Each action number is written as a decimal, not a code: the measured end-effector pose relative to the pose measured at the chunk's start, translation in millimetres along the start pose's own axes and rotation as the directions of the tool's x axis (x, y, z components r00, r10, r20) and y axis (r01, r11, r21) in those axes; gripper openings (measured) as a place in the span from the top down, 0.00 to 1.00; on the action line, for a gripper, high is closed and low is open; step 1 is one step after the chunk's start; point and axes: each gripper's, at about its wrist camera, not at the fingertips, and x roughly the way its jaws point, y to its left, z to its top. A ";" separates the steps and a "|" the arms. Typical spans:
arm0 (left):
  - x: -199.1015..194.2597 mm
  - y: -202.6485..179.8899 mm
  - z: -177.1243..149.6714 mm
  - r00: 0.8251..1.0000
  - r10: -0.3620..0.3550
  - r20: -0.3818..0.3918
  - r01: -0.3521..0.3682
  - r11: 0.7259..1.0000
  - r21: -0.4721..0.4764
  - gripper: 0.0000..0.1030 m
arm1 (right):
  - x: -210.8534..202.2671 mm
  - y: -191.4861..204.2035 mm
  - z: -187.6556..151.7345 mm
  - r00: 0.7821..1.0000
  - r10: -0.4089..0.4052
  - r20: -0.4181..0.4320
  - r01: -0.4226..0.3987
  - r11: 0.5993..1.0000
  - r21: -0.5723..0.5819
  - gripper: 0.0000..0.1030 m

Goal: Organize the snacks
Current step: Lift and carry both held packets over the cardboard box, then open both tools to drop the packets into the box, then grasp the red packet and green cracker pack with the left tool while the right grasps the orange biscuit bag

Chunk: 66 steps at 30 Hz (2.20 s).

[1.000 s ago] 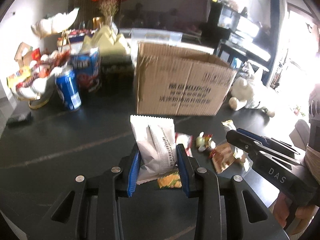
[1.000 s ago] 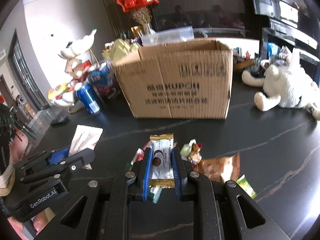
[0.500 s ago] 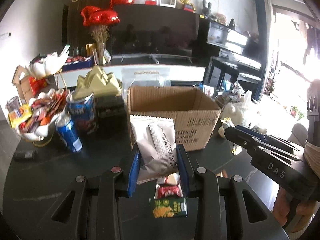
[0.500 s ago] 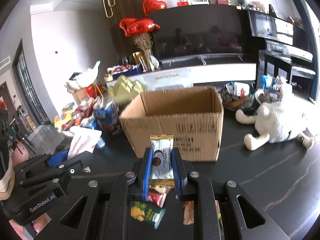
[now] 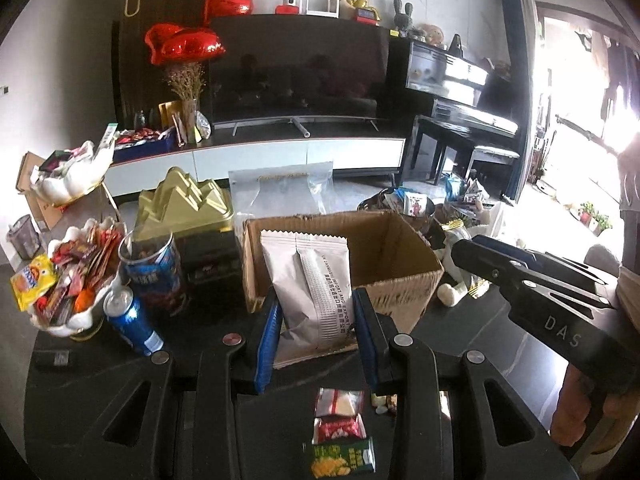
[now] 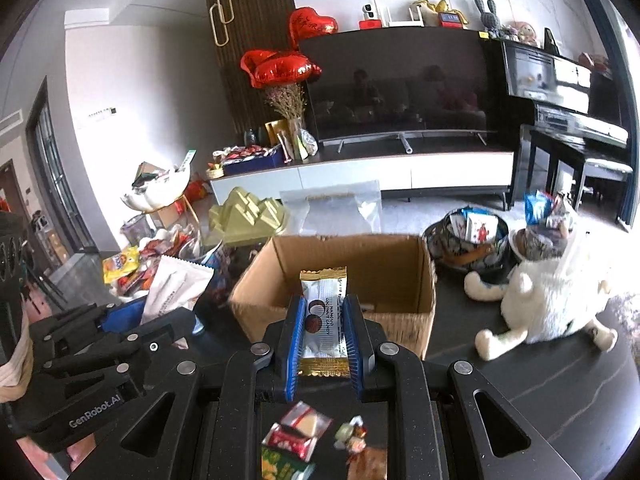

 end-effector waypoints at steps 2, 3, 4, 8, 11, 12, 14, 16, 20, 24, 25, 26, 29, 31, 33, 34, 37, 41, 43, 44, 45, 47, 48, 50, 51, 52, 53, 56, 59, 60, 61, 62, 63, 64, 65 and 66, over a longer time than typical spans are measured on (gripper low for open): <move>5.0 -0.5 5.5 1.000 0.004 -0.002 -0.004 1.000 0.005 0.66 | 5.6 -2.3 7.3 1.000 -0.007 0.002 0.007 1.000 -0.008 0.80; 8.6 0.1 8.8 1.000 0.005 -0.002 -0.005 1.000 0.009 0.66 | 6.8 -2.6 9.4 1.000 -0.010 0.003 0.010 1.000 -0.010 0.80; 13.1 0.2 12.5 1.000 0.003 -0.002 -0.003 1.000 0.012 0.66 | 10.0 -3.9 12.4 1.000 -0.011 0.003 0.011 1.000 -0.013 0.80; 30.4 1.1 23.1 1.000 -0.007 -0.006 0.007 1.000 0.021 0.66 | 23.7 -7.9 19.3 1.000 -0.006 -0.002 0.005 1.000 -0.025 0.80; 45.0 4.2 30.5 1.000 -0.016 -0.006 0.016 1.000 0.012 0.66 | 36.3 -12.4 23.1 1.000 0.003 -0.011 -0.003 1.000 -0.024 0.80; 49.9 5.4 32.1 1.000 -0.024 -0.004 0.024 1.000 0.008 0.66 | 41.5 -13.9 24.6 1.000 0.005 -0.015 -0.005 1.000 -0.024 0.80; 58.0 7.4 34.6 1.000 -0.028 -0.005 0.028 1.000 0.002 0.66 | 50.2 -16.4 26.0 1.000 0.010 -0.018 -0.010 1.000 -0.023 0.80; 71.2 8.0 38.2 0.999 -0.034 -0.021 0.034 0.999 0.005 0.66 | 61.0 -19.3 27.0 1.000 0.017 -0.024 -0.018 1.000 -0.020 0.80; 94.6 10.2 44.9 0.998 -0.038 -0.041 0.037 0.999 -0.008 0.64 | 79.7 -26.8 28.8 0.999 0.018 -0.037 -0.019 1.000 -0.009 0.80; 101.8 13.0 45.0 0.999 -0.014 -0.036 0.013 0.999 -0.030 0.46 | 92.3 -36.0 29.0 0.999 -0.017 -0.048 0.017 1.000 0.012 0.64; 101.5 12.8 44.4 0.999 -0.003 -0.037 0.002 0.999 -0.033 0.45 | 93.2 -38.0 28.4 0.999 -0.025 -0.048 0.026 1.000 0.016 0.57; 100.7 13.0 43.4 0.999 0.010 -0.040 -0.011 0.999 -0.036 0.45 | 93.1 -39.4 27.8 0.998 -0.028 -0.053 0.029 0.999 0.018 0.57; 89.3 10.1 35.6 1.000 0.019 -0.024 -0.020 1.000 -0.024 0.43 | 86.4 -39.6 22.7 0.998 -0.025 -0.060 0.026 0.999 0.022 0.57; 81.1 6.9 32.3 1.000 0.011 -0.014 -0.011 1.000 -0.012 0.41 | 75.0 -36.1 17.3 0.998 -0.030 -0.047 0.030 0.999 0.009 0.57; 74.2 3.3 30.7 1.000 -0.015 -0.017 0.015 1.000 -0.009 0.41 | 64.6 -33.2 13.3 0.999 -0.026 -0.035 0.026 1.000 0.001 0.57; 67.9 1.8 28.2 1.000 -0.026 -0.014 0.026 1.000 -0.016 0.41 | 60.5 -32.8 12.1 0.999 -0.025 -0.032 0.025 1.000 0.003 0.57; 52.8 -3.3 24.1 0.999 -0.039 -0.006 0.039 0.999 -0.015 0.39 | 44.8 -31.4 8.1 1.000 -0.017 -0.023 0.017 1.000 0.011 0.57; 34.5 -9.3 12.7 0.999 -0.039 0.007 0.039 0.999 -0.009 0.34 | 25.7 -28.3 -2.7 0.999 -0.030 -0.019 0.030 0.999 0.012 0.57; 25.2 -12.5 4.8 1.000 -0.022 0.011 0.022 1.000 0.003 0.34 | 19.2 -27.9 -8.6 0.999 -0.035 -0.020 0.035 0.999 0.011 0.57; 20.4 -14.4 0.1 1.000 -0.012 0.012 0.012 1.000 0.008 0.34 | 15.4 -27.3 -12.5 0.999 -0.033 -0.023 0.033 0.999 0.011 0.57; 17.5 -15.2 -2.8 1.000 -0.009 0.011 0.009 1.000 0.012 0.34 | 12.3 -27.0 -16.3 0.999 -0.031 -0.029 0.031 0.999 0.012 0.57; 11.1 -17.6 -9.7 1.000 -0.004 0.005 0.004 1.000 0.016 0.34 | 6.7 -26.7 -23.0 0.999 -0.027 -0.041 0.028 1.000 0.014 0.57; 8.1 -18.8 -13.2 1.000 -0.001 0.001 0.001 1.000 0.018 0.34 | 4.0 -26.5 -25.6 0.999 -0.026 -0.044 0.027 1.000 0.016 0.57; 1.0 -20.8 -21.4 1.000 0.006 0.002 -0.006 1.000 0.018 0.33 | -2.4 -25.9 -33.4 0.998 -0.028 -0.053 0.029 0.999 0.021 0.57; -0.8 -21.1 -24.8 1.000 0.010 0.002 -0.010 1.000 0.019 0.32 | -4.8 -25.9 -36.7 0.998 -0.027 -0.057 0.029 0.999 0.023 0.57; -4.1 -22.3 -29.4 1.000 0.014 0.002 -0.014 1.000 0.021 0.32 | -6.8 -25.7 -39.9 0.998 -0.028 -0.062 0.030 0.999 0.025 0.53; -6.5 -23.3 -33.2 1.000 0.015 0.000 -0.015 1.000 0.020 0.31 | -9.5 -25.6 -44.4 0.997 -0.031 -0.067 0.033 0.999 0.026 0.48; -11.3 -28.3 -45.3 1.000 0.009 -0.009 -0.009 1.000 0.019 0.31 | -17.9 -25.5 -57.2 0.997 -0.047 -0.068 0.048 0.999 0.016 0.45; -14.1 -35.3 -57.9 1.000 0.005 -0.018 -0.004 1.000 0.026 0.31 | -25.0 -28.7 -70.2 0.996 -0.053 -0.078 0.055 0.998 0.021 0.45; -14.5 -37.8 -62.6 1.000 0.000 -0.022 0.000 1.000 0.029 0.31 | -27.0 -30.6 -74.9 0.995 -0.053 -0.085 0.055 0.998 0.027 0.45; -15.4 -40.2 -68.0 1.000 -0.003 -0.028 0.003 1.000 0.031 0.31 | -28.5 -32.3 -79.2 0.994 -0.054 -0.092 0.057 0.998 0.032 0.45; -16.4 -42.5 -72.2 1.000 -0.004 -0.030 0.005 0.999 0.035 0.31 | -29.8 -33.8 -83.0 0.994 -0.055 -0.096 0.059 0.998 0.035 0.44; -16.5 -44.6 -77.4 1.000 -0.002 -0.031 0.003 0.999 0.042 0.31 | -31.3 -35.3 -87.2 0.993 -0.057 -0.099 0.061 0.997 0.037 0.43; -16.3 -45.6 -81.3 1.000 0.002 -0.031 -0.001 0.999 0.050 0.31 | -32.4 -37.0 -92.6 0.993 -0.060 -0.101 0.064 0.997 0.043 0.39; -16.6 -47.1 -86.9 1.000 0.013 -0.026 -0.012 0.998 0.056 0.31 | -32.5 -37.5 -96.1 0.993 -0.063 -0.101 0.068 0.997 0.048 0.36; -16.5 -48.0 -91.6 1.000 0.020 -0.023 -0.019 0.998 0.058 0.29 | -32.2 -39.6 -100.7 0.993 -0.063 -0.101 0.070 0.996 0.061 0.35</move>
